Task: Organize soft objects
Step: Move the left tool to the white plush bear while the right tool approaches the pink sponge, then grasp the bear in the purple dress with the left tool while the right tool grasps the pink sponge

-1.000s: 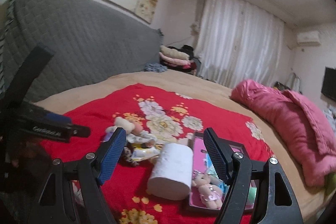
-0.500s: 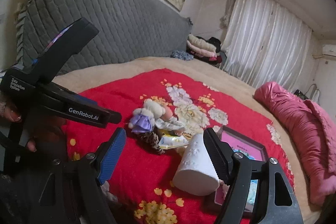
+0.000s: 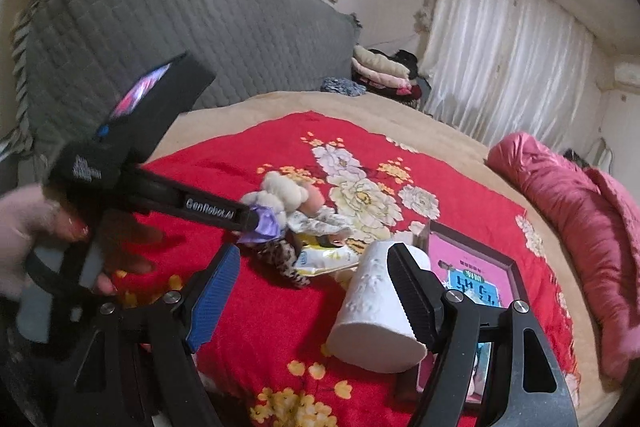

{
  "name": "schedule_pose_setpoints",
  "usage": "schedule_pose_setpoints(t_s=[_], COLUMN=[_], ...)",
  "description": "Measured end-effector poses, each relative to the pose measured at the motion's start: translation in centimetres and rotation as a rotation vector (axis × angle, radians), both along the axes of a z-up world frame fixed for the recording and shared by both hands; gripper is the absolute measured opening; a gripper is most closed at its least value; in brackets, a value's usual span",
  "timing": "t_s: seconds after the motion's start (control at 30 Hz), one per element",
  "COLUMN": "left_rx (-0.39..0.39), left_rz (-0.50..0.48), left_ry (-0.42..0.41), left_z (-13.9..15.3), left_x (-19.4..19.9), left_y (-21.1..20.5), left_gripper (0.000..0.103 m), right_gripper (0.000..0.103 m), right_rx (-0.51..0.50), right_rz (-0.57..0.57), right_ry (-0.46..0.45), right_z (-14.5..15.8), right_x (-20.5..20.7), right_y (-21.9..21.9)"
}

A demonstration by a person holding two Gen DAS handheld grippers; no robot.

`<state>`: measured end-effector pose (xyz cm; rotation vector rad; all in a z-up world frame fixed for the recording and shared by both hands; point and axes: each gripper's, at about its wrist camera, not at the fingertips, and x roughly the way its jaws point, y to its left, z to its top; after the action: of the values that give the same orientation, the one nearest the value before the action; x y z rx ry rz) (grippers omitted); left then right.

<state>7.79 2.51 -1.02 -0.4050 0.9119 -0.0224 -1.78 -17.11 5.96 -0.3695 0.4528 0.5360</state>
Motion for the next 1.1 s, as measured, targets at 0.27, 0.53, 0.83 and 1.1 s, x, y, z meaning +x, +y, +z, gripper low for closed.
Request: schedule_pose_setpoints(t_s=[0.27, 0.53, 0.83, 1.1], left_rx=[-0.019, -0.018, -0.056, -0.081], left_rz=[0.018, 0.025, 0.035, 0.018], left_ry=[0.016, 0.041, 0.068, 0.067], left_z=[-1.4, -3.1, -4.7, -5.3], left_x=[3.6, 6.0, 6.6, 6.7], left_y=[0.4, 0.4, 1.5, 1.6], left_gripper=[0.062, 0.065, 0.065, 0.065], right_gripper=[0.077, 0.077, 0.077, 0.077], right_rx=[0.062, 0.113, 0.029, 0.033], right_rz=[-0.086, -0.069, -0.073, -0.092], right_ry=[0.088, 0.268, 0.497, 0.556], right_z=[1.2, 2.0, -2.7, -4.7], right_x=[6.2, 13.7, 22.6, 25.1], right_y=[-0.9, 2.2, 7.2, 9.9])
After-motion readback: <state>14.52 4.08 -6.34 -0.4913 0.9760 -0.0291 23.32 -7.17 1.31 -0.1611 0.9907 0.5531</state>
